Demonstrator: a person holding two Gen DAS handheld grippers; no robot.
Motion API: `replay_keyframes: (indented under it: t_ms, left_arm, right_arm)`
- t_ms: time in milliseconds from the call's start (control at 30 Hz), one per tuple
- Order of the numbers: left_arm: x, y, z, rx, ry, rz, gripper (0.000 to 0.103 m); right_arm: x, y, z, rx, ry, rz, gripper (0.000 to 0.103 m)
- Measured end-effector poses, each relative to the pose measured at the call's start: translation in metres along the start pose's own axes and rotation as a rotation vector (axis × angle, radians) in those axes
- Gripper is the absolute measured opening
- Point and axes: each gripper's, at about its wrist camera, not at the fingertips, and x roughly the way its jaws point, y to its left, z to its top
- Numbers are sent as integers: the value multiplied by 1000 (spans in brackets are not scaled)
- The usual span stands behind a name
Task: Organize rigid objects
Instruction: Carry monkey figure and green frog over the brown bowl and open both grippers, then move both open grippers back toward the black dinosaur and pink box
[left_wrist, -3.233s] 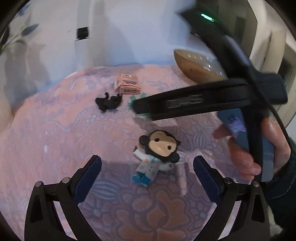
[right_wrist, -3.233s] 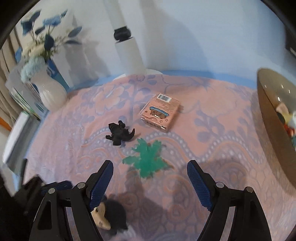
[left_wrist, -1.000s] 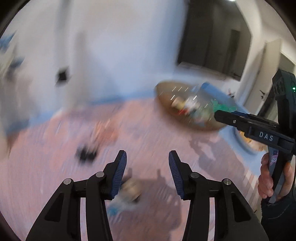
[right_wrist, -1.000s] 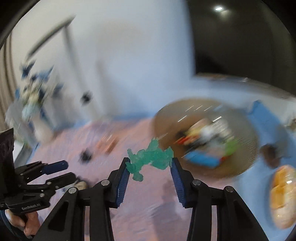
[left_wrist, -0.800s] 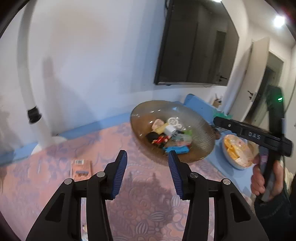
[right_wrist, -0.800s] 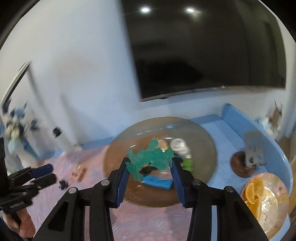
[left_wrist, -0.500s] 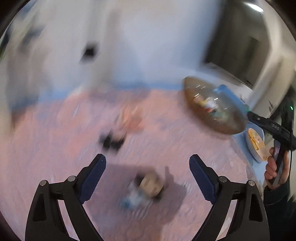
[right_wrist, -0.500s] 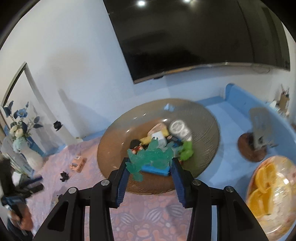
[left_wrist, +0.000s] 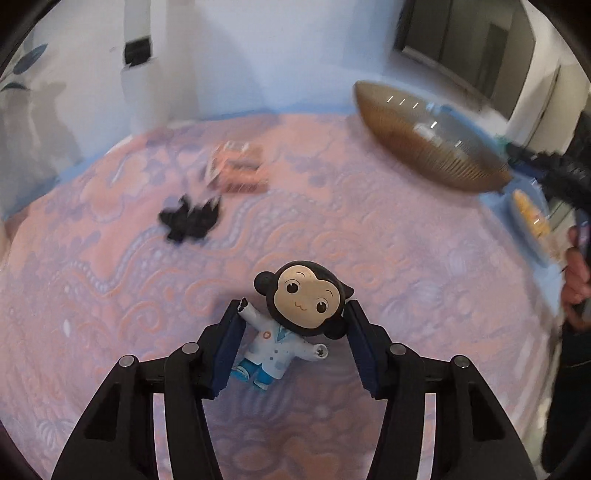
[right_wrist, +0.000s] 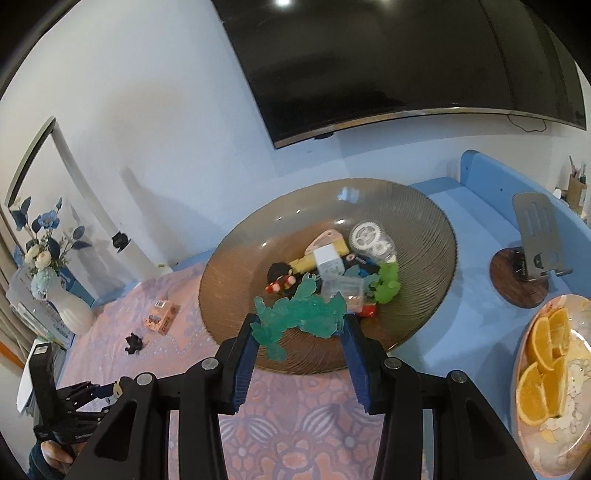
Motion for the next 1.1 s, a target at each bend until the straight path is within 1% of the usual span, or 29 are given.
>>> replay_keyframes:
  t_ms: [33, 100, 200, 300, 333, 400, 500, 567, 633, 667, 700, 733, 767, 800, 867, 900, 933, 1000, 1067, 1100]
  left_arm:
    - [-1, -5, 5, 9, -17, -2, 52]
    - [-8, -21, 30, 41, -62, -28, 52]
    - [-20, -59, 82, 95, -149, -91, 52]
    - [-16, -96, 122, 126, -204, -148, 52]
    - [-11, -103, 129, 129, -208, -155, 52]
    - [8, -122, 136, 131, -193, -169, 52]
    - [39, -141, 141, 122, -143, -203, 52]
    - [47, -149, 143, 129, -136, -193, 52]
    - [54, -155, 149, 128, -132, -156, 53]
    - [55, -156, 152, 122, -132, -142, 58]
    - [55, -156, 155, 115, -131, -142, 74]
    - [50, -154, 154, 102, -140, -148, 81]
    - [43, -150, 152, 89, -160, -155, 85]
    - [32, -142, 150, 72, -181, -170, 85]
    - [16, -126, 145, 29, -190, -196, 85]
    - [14, -125, 146, 17, -193, -199, 85]
    - [4, -113, 144, -1, -207, -193, 85]
    - [-15, -93, 129, -26, -236, -156, 85]
    - [-29, -75, 112, -41, -246, -110, 86]
    - [-37, -63, 100, -57, -246, -76, 89]
  right_arm:
    - [-2, -2, 5, 7, -10, 6, 44]
    - [-6, -4, 16, 18, -33, 12, 44]
    - [-11, -6, 40, 29, -80, -3, 44]
    - [-9, -10, 62, 55, -100, -2, 44]
    - [-4, -12, 67, 63, -95, -17, 44]
    - [6, -18, 70, 79, -69, -66, 44]
    - [19, -30, 66, 124, -28, -65, 44]
    - [22, -33, 64, 124, -9, -85, 44]
    - [22, -35, 64, 123, -3, -98, 44]
    - [22, -37, 65, 125, 1, -106, 46]
    - [22, -39, 65, 131, 3, -115, 48]
    - [20, -42, 65, 140, 5, -126, 55]
    - [17, -44, 65, 153, 3, -134, 61]
    - [14, -46, 64, 162, -1, -132, 61]
    - [4, -49, 60, 176, -14, -121, 61]
    - [1, -48, 60, 178, -17, -123, 61]
    - [-4, -47, 58, 178, -20, -122, 61]
    - [-13, -41, 56, 175, -27, -95, 61]
    - [-20, -29, 52, 161, -30, -60, 61]
    - [-23, -21, 51, 148, -30, -44, 61]
